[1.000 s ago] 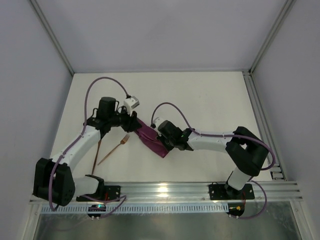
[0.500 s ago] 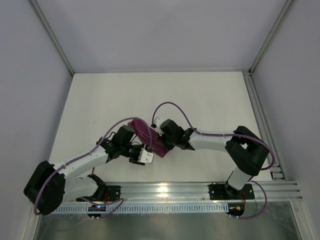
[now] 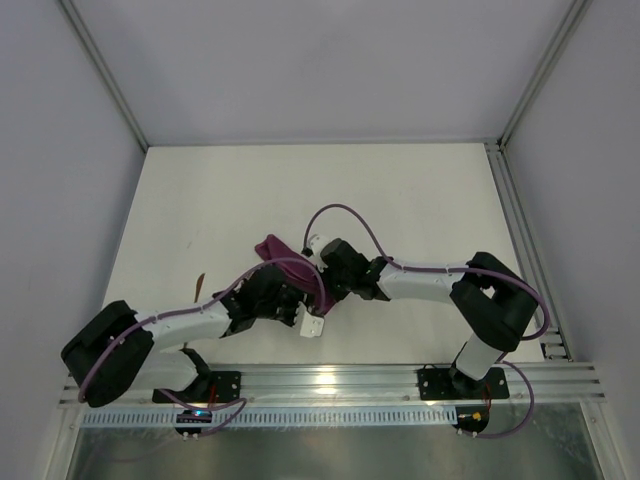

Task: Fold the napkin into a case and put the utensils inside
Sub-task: Smooth out the smaller rectangle-folded napkin at the center of the board.

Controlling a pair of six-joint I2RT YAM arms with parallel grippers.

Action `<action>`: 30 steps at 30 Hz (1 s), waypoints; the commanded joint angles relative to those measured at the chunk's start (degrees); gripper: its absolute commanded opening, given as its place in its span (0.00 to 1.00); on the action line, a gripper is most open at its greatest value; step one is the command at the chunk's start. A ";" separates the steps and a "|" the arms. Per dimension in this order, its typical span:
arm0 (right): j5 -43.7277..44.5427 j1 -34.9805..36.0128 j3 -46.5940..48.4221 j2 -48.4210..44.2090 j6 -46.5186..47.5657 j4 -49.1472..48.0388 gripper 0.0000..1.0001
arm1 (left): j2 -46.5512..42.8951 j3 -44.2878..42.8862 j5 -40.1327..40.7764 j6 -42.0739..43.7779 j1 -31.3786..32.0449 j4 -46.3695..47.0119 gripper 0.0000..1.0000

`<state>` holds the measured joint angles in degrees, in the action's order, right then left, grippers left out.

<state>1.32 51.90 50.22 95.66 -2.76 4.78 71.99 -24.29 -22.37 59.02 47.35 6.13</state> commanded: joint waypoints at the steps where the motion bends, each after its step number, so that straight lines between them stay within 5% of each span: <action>1: -0.44 -0.13 0.14 0.32 1.01 -0.38 0.03 | 1.75 -0.31 0.40 1.44 0.46 4.86 0.47; 5: -2.55 -0.13 0.85 0.32 0.92 0.41 0.06 | 5.53 -2.16 2.42 1.44 0.55 3.19 0.32; 11: -3.26 -0.13 2.25 -0.03 0.48 1.99 0.07 | 8.69 -2.42 2.76 2.15 0.55 3.44 0.26; 15: -4.22 -0.13 2.69 -0.91 -0.05 2.43 0.04 | 9.49 -2.51 3.30 -0.66 0.64 6.96 0.08; 30: -8.35 -0.13 7.88 -1.88 -3.12 7.62 0.03 | 12.65 -5.94 6.99 -6.98 0.99 9.07 0.01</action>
<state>-3.95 51.88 55.88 95.50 -3.86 11.40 83.94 -28.56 -17.02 55.37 48.01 11.81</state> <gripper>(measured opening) 0.039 0.010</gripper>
